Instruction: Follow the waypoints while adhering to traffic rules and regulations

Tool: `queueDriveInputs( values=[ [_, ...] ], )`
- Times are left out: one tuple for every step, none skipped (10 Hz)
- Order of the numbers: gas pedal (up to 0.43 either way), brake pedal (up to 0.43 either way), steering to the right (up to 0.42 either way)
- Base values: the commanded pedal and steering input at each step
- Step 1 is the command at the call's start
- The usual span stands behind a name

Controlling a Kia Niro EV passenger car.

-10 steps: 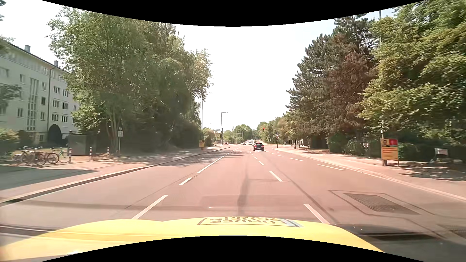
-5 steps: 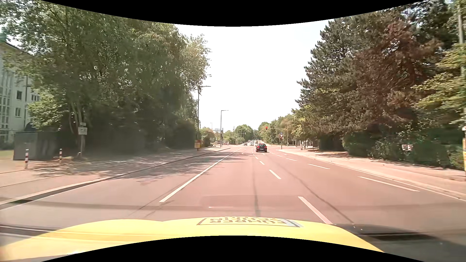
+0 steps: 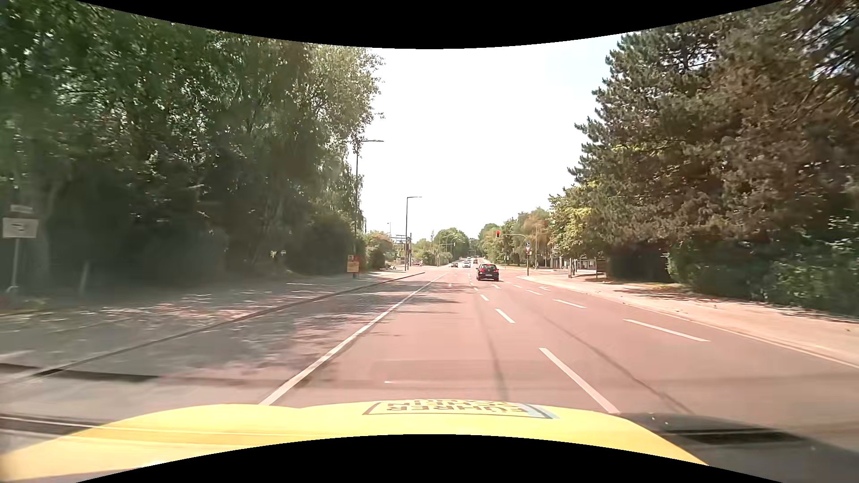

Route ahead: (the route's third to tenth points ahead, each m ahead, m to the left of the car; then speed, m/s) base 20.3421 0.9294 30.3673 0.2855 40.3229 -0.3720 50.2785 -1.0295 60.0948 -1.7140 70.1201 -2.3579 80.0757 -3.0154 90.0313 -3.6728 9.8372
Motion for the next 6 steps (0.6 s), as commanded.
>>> queueDriveInputs(
  values=[
    [0.0,0.0,0.0],
    [0.0,0.0,0.001],
    [0.0,0.0,0.003],
    [0.0,0.0,0.003],
    [0.0,0.0,0.003],
    [0.0,0.0,0.003]
  ],
)
